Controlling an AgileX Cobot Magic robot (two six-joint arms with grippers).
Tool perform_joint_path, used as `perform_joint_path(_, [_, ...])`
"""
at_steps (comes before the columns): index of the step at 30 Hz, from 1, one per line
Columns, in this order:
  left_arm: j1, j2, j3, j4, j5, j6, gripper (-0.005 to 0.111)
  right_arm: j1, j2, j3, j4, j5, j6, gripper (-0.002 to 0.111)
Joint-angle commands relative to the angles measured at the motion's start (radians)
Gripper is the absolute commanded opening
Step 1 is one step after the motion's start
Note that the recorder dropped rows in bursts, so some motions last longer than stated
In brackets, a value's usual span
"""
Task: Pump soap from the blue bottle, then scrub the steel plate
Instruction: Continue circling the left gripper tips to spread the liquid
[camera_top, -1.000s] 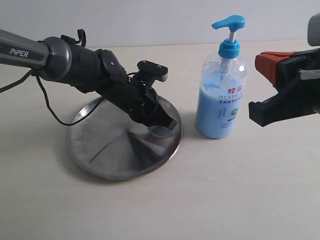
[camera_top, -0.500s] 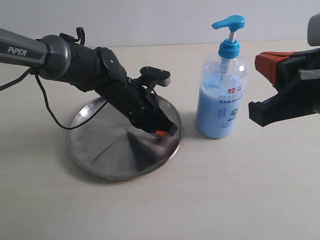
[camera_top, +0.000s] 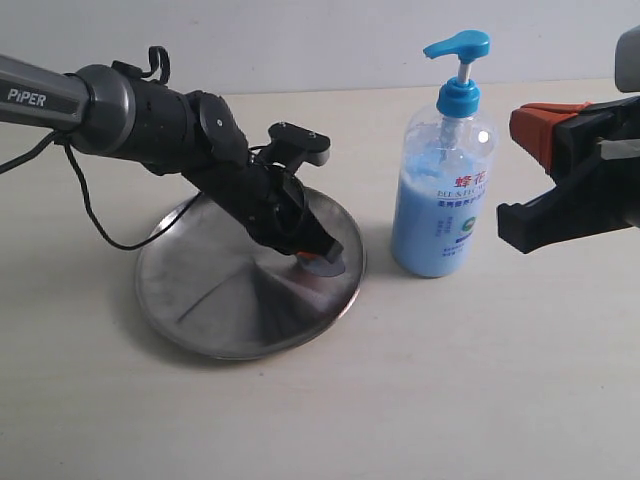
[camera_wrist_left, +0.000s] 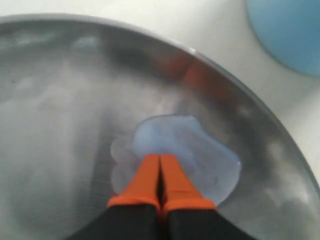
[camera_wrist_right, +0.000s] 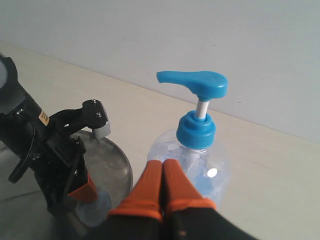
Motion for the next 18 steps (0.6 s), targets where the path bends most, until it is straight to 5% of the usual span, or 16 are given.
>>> perform_joint_path(1, [0.007, 0.032, 0.02, 0.053, -0.048, -0.032, 0.0, 0.0, -0.005, 0.005, -0.009, -0.002, 0.0, 0.0])
perform_joint_path(18, [-0.075, 0.032, 0.02, 0.012, -0.062, -0.004, 0.0, 0.0, -0.005, 0.005, -0.009, -0.002, 0.0, 0.0])
